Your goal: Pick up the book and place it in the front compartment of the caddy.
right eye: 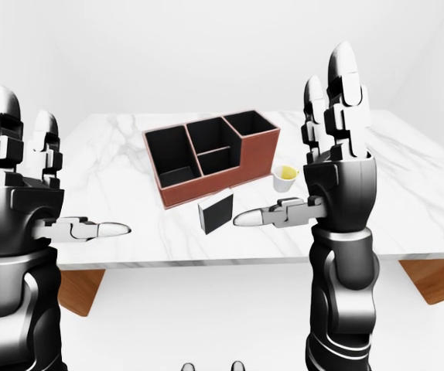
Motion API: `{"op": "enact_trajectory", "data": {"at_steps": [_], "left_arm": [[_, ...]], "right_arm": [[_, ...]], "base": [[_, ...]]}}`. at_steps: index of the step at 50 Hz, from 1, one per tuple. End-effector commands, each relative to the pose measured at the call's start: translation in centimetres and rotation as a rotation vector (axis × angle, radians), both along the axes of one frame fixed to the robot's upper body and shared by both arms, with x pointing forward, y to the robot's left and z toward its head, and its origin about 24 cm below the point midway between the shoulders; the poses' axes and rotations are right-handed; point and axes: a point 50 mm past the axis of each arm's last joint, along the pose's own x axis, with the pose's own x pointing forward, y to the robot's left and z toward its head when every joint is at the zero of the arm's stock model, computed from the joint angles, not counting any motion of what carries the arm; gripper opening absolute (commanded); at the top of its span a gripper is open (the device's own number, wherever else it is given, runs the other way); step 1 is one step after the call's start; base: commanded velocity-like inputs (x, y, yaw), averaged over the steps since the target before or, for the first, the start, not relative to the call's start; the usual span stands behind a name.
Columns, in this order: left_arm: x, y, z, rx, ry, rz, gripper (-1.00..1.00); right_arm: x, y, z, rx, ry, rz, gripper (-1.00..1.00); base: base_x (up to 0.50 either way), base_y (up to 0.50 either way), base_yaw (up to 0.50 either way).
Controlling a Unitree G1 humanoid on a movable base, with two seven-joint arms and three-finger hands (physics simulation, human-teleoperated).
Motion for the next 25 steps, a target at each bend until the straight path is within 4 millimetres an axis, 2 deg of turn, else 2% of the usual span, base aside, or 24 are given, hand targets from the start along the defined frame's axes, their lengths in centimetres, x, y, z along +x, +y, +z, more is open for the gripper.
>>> {"op": "enact_trajectory", "data": {"at_steps": [1, 9, 17, 25], "left_arm": [[-0.14, -0.03, 0.13, 0.0, -0.008, -0.002, 1.0], [-0.06, -0.02, 0.06, 0.001, -0.003, -0.003, 1.0], [0.01, -0.04, 0.03, 0.0, -0.001, -0.006, 1.0], [-0.16, -0.07, 0.2, -0.003, -0.012, -0.008, 1.0]], "right_arm": [[0.07, 0.09, -0.22, 0.004, 0.011, 0.009, 1.0], [-0.04, -0.11, 0.2, 0.032, -0.01, 0.013, 1.0], [-0.01, -0.06, 0.07, 0.024, -0.003, 0.012, 1.0], [-0.21, 0.06, 0.0, 0.036, -0.003, 0.02, 1.0]], "base": [[0.0, 0.0, 0.0], [0.0, 0.0, 0.0], [0.0, 0.46, 0.0], [0.0, 0.03, 0.0]]}}
